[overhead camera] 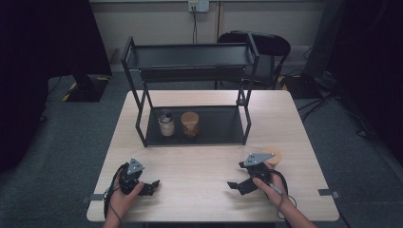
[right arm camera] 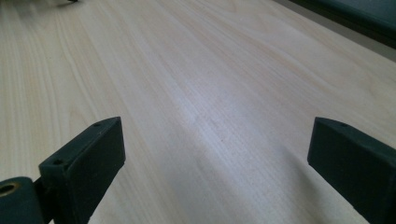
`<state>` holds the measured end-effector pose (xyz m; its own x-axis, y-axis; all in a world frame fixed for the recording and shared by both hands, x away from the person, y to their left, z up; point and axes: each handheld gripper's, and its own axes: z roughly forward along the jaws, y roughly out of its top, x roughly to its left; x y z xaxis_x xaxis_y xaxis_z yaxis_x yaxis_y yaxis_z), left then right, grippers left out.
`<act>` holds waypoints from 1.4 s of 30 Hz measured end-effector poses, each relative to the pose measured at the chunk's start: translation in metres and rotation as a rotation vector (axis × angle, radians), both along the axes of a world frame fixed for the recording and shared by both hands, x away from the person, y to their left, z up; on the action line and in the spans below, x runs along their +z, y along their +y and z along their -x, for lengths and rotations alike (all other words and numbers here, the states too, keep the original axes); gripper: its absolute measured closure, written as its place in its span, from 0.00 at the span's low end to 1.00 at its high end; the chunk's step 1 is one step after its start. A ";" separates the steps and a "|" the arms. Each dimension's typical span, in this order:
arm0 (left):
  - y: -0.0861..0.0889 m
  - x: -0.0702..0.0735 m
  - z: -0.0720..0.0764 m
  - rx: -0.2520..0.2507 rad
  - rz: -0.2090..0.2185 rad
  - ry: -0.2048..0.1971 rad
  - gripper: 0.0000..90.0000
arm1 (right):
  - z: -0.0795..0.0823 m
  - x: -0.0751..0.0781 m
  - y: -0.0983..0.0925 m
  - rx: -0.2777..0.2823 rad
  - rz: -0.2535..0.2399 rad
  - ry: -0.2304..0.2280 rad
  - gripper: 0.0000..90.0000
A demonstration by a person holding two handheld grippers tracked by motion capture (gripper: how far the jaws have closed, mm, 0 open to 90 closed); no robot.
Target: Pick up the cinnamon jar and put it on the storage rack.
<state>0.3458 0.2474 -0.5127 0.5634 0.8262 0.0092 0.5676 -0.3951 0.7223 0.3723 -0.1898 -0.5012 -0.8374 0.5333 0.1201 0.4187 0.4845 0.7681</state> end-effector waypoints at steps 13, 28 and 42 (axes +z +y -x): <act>0.000 0.000 0.000 0.000 0.000 0.000 0.00 | 0.012 -0.001 -0.014 0.077 0.007 0.022 0.03; 0.000 0.000 0.000 0.000 0.000 0.000 0.00 | 0.027 -0.004 -0.039 0.115 0.023 0.045 0.03; 0.000 0.000 0.000 0.000 0.000 0.000 0.00 | 0.034 -0.005 -0.062 0.122 0.026 0.046 0.03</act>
<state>0.3458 0.2474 -0.5127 0.5635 0.8260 0.0096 0.5673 -0.3954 0.7223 0.3379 -0.2513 -0.5066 -0.8899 0.4316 0.1474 0.3901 0.5530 0.7362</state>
